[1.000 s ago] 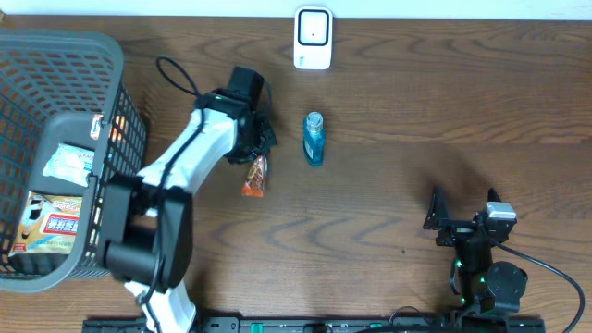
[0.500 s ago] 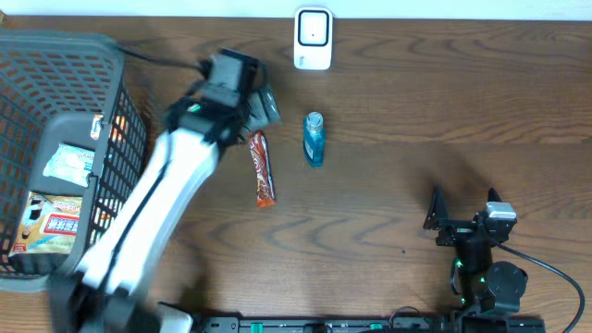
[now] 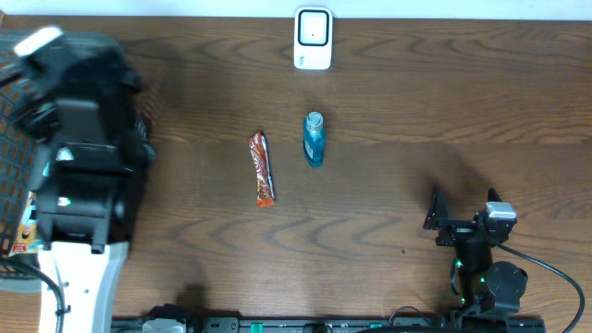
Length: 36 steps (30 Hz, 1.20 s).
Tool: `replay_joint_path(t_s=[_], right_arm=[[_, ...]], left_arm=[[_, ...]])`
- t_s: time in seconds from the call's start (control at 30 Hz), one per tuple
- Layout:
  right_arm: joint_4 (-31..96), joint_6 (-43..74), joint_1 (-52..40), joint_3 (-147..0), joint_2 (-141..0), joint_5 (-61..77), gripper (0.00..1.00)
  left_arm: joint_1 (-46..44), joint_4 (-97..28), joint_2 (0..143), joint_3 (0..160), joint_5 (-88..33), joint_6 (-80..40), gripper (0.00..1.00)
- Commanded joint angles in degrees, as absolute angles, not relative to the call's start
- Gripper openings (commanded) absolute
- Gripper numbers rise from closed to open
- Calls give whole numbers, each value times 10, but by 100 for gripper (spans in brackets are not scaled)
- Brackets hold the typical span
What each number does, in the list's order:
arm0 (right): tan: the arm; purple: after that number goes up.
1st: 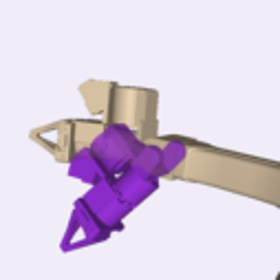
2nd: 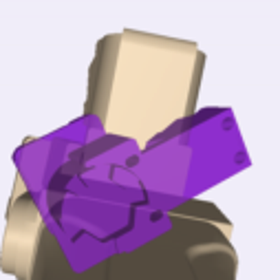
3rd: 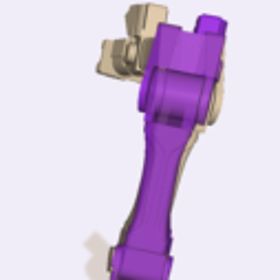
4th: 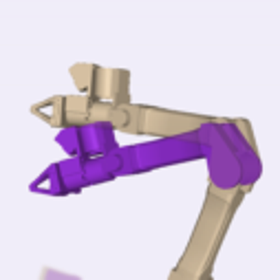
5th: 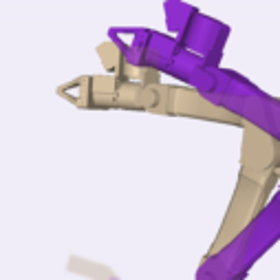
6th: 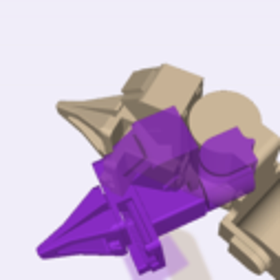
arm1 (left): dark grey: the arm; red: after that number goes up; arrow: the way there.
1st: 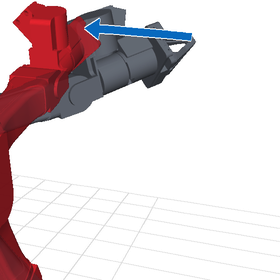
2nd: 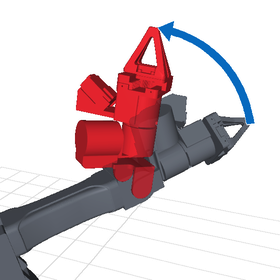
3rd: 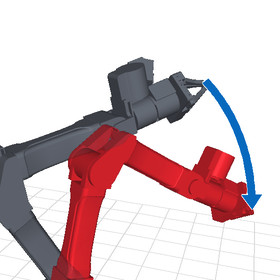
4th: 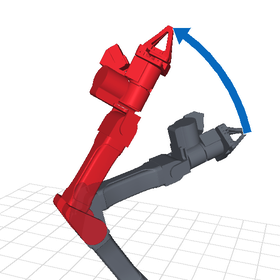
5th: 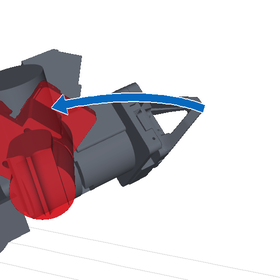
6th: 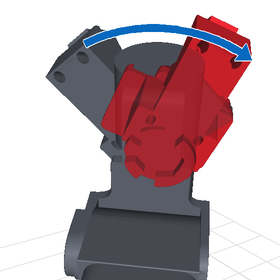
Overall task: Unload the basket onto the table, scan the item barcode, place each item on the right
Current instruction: 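Reach the left gripper into the basket and grasp the yellow snack bag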
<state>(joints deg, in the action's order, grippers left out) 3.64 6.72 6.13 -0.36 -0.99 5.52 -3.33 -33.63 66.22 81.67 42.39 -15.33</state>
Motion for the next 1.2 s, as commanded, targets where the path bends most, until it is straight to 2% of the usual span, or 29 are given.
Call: replay_joint_path(t_s=[0.0,0.23,0.37,0.63,0.87,1.17], right_arm=[[39,62,60,-3,-8,55,99],[39,62,60,-3,-8,55,99],[39,62,60,-3,-8,55,99],[39,62,60,-3,-8,55,99],[39,62,60,-3,-8,55,99],[39,62,60,-3,-8,55,99]], left_arm=[[73,-384,665,818,395,-208,98],[315,-529,718,816,166,-375,98],[396,-589,808,811,91,-398,98],[412,-645,923,782,86,-420,98],[414,-602,937,710,140,-419,98],[415,-471,937,608,135,-380,98]])
